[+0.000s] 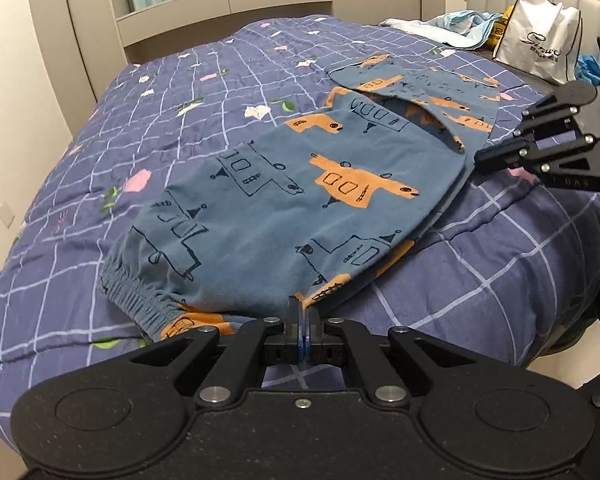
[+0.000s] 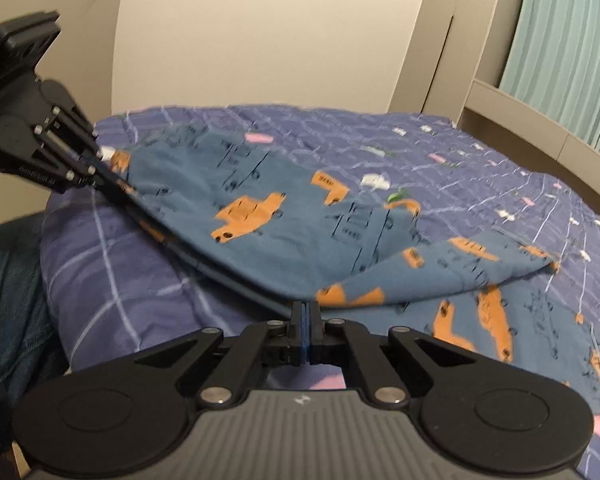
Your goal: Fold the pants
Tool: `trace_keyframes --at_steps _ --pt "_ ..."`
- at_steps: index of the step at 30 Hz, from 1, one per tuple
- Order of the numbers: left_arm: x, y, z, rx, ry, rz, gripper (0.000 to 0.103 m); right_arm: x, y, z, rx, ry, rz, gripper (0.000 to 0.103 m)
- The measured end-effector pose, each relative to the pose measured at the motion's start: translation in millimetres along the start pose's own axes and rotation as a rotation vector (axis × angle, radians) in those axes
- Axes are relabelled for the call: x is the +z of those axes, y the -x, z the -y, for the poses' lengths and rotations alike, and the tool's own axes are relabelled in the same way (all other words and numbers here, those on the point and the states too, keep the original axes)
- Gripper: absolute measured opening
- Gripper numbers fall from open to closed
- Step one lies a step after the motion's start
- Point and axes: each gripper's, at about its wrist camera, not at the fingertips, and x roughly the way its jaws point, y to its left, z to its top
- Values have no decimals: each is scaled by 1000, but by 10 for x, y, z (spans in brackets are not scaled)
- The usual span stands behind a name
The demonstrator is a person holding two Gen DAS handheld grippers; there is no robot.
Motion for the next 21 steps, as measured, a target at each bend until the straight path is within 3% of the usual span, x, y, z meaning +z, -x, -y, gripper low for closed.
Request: trace_keyframes --at_steps 4,8,11,12,13,15,19,21 --pt "-3 -9 35 3 -4 -14 2 -37 -22 39 3 -37 -5 0" --pt "32 21 21 -14 49 -21 15 -20 5 104 0 -76 6 7" --pt "87 71 42 -29 102 2 42 -55 51 160 -14 -122 17 39" --pt "115 80 62 -33 120 14 59 -73 80 183 -23 -140 25 54" --pt "144 85 88 -37 135 25 74 -95 112 212 -32 -160 35 62" --pt "231 72 153 -55 163 56 83 -138 163 272 -53 -192 41 70" --pt "436 -49 315 -73 205 103 102 -278 300 443 -116 -268 54 99" --pt "569 -141 397 -81 256 158 102 -348 369 535 -147 -305 62 103"
